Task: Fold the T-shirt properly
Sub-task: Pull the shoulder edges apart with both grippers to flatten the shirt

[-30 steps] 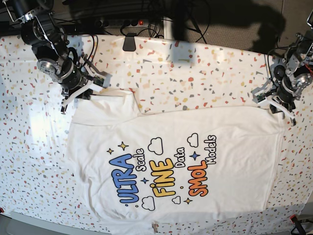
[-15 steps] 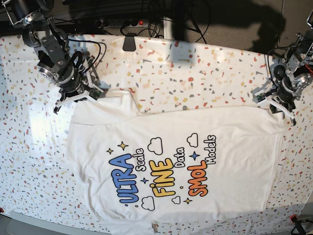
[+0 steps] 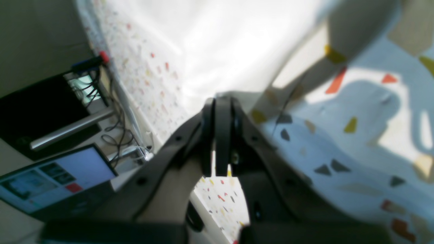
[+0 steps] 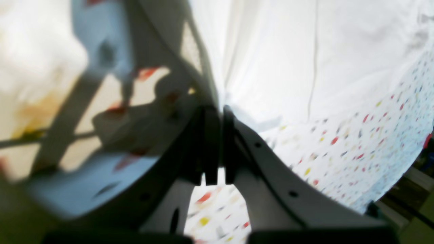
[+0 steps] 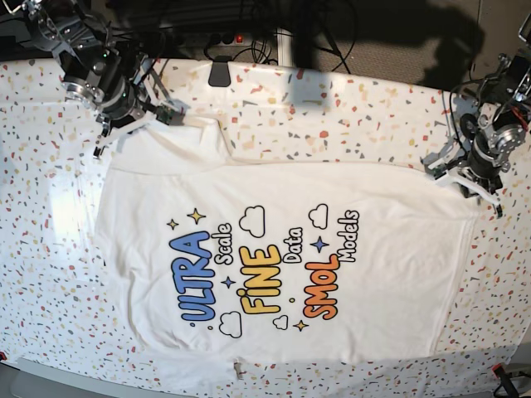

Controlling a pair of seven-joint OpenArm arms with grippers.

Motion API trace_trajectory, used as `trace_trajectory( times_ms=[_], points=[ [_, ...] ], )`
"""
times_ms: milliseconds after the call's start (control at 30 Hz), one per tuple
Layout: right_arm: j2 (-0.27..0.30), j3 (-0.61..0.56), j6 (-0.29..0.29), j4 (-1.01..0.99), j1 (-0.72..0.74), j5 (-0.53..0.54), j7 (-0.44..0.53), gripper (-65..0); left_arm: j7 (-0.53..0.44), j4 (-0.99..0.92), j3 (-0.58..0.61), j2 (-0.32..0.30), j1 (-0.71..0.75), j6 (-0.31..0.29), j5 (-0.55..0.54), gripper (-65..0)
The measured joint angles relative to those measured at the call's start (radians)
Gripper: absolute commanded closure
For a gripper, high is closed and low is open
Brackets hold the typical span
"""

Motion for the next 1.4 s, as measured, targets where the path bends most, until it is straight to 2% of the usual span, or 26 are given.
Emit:
trace_trajectory(
  times_ms=[200, 300, 433, 667, 767, 867, 933, 1000, 1167, 1233, 1400],
  points=[
    [0.000, 0.143, 0.008, 0.133, -0.122, 0.019, -0.021, 0.0, 0.076, 0.085, 0.001, -0.002, 0.065, -0.002, -0.008, 0.0],
    [0.004, 0.236, 0.005, 0.224, -0.156, 0.089, -0.043, 0.0, 0.127, 0.108, 0.001, -0.003, 0.073, -0.003, -0.008, 0.0],
    [0.002, 0.321, 0.006, 0.287, -0.171, 0.163, -0.043, 0.0, 0.121, 0.155, 0.001, -0.022, 0.072, -0.003, -0.008, 0.0],
    [-0.003, 0.331, 0.009, 0.288, -0.117, 0.239, -0.042, 0.0, 0.123, 0.182, 0.000, -0.025, 0.017, 0.032, -0.010, 0.0],
    [-0.009, 0.331, 0.009, 0.288, -0.081, 0.247, -0.035, 0.0, 0.121, 0.182, 0.001, -0.024, -0.009, 0.033, -0.055, 0.0],
    [-0.046, 0.332, 0.006, 0.285, -0.031, 0.242, -0.028, 0.0, 0.121, 0.182, 0.001, -0.024, -0.029, 0.032, -0.127, 0.0],
    [-0.072, 0.332, 0.009, 0.261, 0.008, 0.303, -0.024, 0.0, 0.107, 0.181, 0.001, -0.024, -0.040, 0.031, -0.175, 0.0],
    [-0.098, 0.330, 0.009, 0.216, 0.047, 0.342, -0.023, 0.0, 0.097, 0.181, 0.001, -0.024, -0.044, 0.034, -0.195, 0.0],
    [-0.137, 0.332, 0.006, 0.076, 0.152, 0.340, -0.027, 0.0, 0.069, 0.180, 0.001, -0.012, -0.047, 0.031, -0.197, 0.0],
    [-0.150, 0.332, 0.006, 0.029, 0.196, 0.373, -0.026, 0.0, 0.067, 0.180, 0.001, -0.002, -0.058, 0.031, -0.200, 0.0],
    [-0.178, 0.323, 0.006, -0.013, 0.272, 0.417, -0.027, 0.0, 0.058, 0.171, 0.001, 0.023, -0.102, 0.031, -0.262, 0.0]
  ],
)
